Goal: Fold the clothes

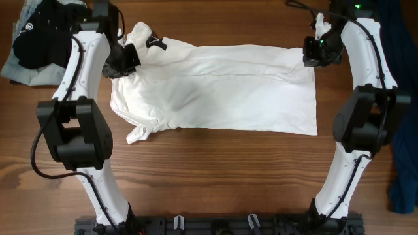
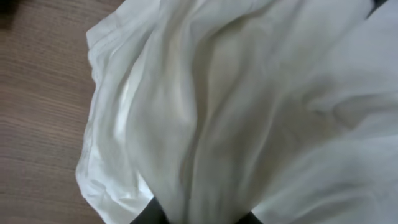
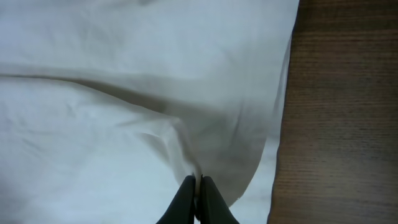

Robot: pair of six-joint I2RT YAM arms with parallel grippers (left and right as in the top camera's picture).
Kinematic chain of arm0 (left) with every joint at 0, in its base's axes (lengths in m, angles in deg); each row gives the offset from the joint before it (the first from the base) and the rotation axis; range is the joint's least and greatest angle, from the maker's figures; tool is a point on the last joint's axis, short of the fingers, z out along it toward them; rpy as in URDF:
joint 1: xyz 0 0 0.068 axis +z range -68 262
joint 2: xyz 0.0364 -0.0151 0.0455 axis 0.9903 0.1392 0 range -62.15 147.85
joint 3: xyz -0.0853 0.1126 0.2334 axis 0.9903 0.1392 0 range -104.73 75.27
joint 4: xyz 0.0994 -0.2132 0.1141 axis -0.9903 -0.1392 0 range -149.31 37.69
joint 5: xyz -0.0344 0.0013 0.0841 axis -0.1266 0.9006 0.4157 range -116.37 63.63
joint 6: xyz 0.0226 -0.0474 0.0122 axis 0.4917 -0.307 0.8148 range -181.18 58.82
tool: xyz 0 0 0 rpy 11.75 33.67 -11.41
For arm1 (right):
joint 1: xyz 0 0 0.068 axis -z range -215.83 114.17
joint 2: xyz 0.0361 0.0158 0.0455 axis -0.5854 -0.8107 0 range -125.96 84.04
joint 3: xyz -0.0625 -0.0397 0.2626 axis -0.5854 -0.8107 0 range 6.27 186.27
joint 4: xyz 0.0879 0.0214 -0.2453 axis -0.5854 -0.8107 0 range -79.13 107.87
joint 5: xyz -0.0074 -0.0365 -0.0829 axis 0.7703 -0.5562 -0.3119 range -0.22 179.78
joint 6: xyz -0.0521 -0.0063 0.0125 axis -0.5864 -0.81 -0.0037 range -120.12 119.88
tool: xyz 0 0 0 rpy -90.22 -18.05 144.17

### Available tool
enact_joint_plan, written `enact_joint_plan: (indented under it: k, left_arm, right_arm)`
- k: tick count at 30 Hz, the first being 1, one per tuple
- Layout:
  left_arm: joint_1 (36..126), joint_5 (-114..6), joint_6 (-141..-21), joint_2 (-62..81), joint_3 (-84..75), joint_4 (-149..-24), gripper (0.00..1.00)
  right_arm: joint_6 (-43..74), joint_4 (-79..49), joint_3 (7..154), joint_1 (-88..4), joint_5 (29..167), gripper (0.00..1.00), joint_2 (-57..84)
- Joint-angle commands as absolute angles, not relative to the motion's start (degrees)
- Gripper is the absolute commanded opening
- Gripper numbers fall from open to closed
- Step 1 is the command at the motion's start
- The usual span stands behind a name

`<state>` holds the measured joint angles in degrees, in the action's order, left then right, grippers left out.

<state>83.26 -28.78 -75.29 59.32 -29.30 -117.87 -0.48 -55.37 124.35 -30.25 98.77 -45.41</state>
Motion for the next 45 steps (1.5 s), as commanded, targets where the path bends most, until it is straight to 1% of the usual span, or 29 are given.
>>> enact_joint_plan:
  k: [1, 2, 3, 4, 6, 8, 12, 15, 18, 21, 23, 25, 27, 30, 33, 35, 36, 39, 41, 45]
  left_arm:
    - [83.41, -23.91, -74.87, 59.17, -25.41, -116.19, 0.51]
    - [83.41, -23.89, -74.87, 59.17, -24.95, -115.81, 0.68]
    - [83.41, -23.91, -74.87, 59.17, -24.80, -115.33, 0.86]
    - [83.41, -23.89, -74.85, 59.15, -24.82, -114.57, 0.99]
    - [83.52, -23.91, -74.87, 58.91, -26.35, -114.90, 1.00]
    - [83.69, -23.93, -74.94, 58.03, -30.90, -118.77, 1.00]
    - [83.76, -23.95, -75.13, 52.50, -43.01, -129.24, 1.00]
    - [83.72, -24.37, -77.04, 45.99, -47.31, -133.63, 1.00]
    - [83.72, -25.46, -77.08, 38.62, -47.31, -136.60, 1.00]
    - [83.74, -25.07, -79.85, 34.25, -47.31, -143.70, 1.00]
    - [83.74, -22.16, -82.89, 32.02, -47.23, -148.88, 1.00]
    - [83.74, -21.75, -85.97, 27.02, -42.13, -148.82, 0.99]
    - [83.74, -20.81, -88.51, 23.54, -37.61, -148.69, 1.00]
    - [83.72, -20.79, -91.31, 18.08, -25.24, -145.54, 1.00]
    - [83.72, -23.80, -91.68, 16.18, -10.40, -139.29, 0.95]
    - [83.74, -23.95, -91.66, 16.61, -0.58, -133.58, 0.93]
    - [83.74, -23.95, -91.66, 17.01, 6.46, -128.32, 0.91]
    - [83.74, -23.91, -91.42, 17.73, 15.35, -120.34, 0.91]
    - [83.74, -23.98, -88.44, 18.47, 21.69, -112.82, 0.92]
    - [83.74, -24.61, -88.40, 21.42, 28.12, -104.86, 0.93]
  right_arm:
    - [-1.47, -56.11, 123.94, -29.86, 100.34, 0.19, -45.89]
    - [-1.47, -56.17, 123.94, -29.86, 100.39, 0.38, -45.89]
    - [-1.47, -56.13, 123.96, -29.86, 100.39, 0.50, -45.87]
    - [-1.45, -56.11, 124.18, -29.86, 100.85, 0.55, -45.76]
    - [-1.45, -56.28, 125.16, -29.79, 101.50, 0.57, -44.71]
    - [-1.45, -57.42, 126.84, -29.75, 101.50, 0.59, -41.58]
    - [-1.49, -58.53, 127.46, -29.77, 103.69, 0.65, -29.13]
    - [-1.45, -61.53, 127.46, -29.77, 103.84, 0.70, -20.12]
    - [-1.10, -65.42, 127.43, -29.77, 103.78, 0.70, -13.30]
    - [0.15, -69.73, 127.24, -29.77, 103.14, 0.70, -8.56]
    - [1.66, -71.58, 125.71, -29.77, 101.92, 0.71, -5.70]
    - [4.24, -72.06, 120.90, -29.77, 98.29, 0.72, -1.56]
    - [4.98, -71.19, 116.83, -29.77, 97.92, 0.73, 0.88]
    - [7.63, -65.46, 103.65, -29.77, 99.12, 0.76, 5.82]
    - [7.58, -58.23, 91.28, -29.77, 103.38, 0.76, 7.09]
    - [7.56, -53.42, 84.77, -29.77, 105.09, 0.76, 6.98]
    - [7.58, -50.78, 81.36, -29.77, 105.35, 0.76, 6.98]
    - [7.56, -48.22, 78.21, -29.77, 105.33, 0.76, 6.89]
    - [7.43, -47.15, 77.32, -29.81, 105.31, 0.77, 6.89]
    - [7.41, -46.01, 77.16, -29.81, 105.31, 0.78, 6.87]
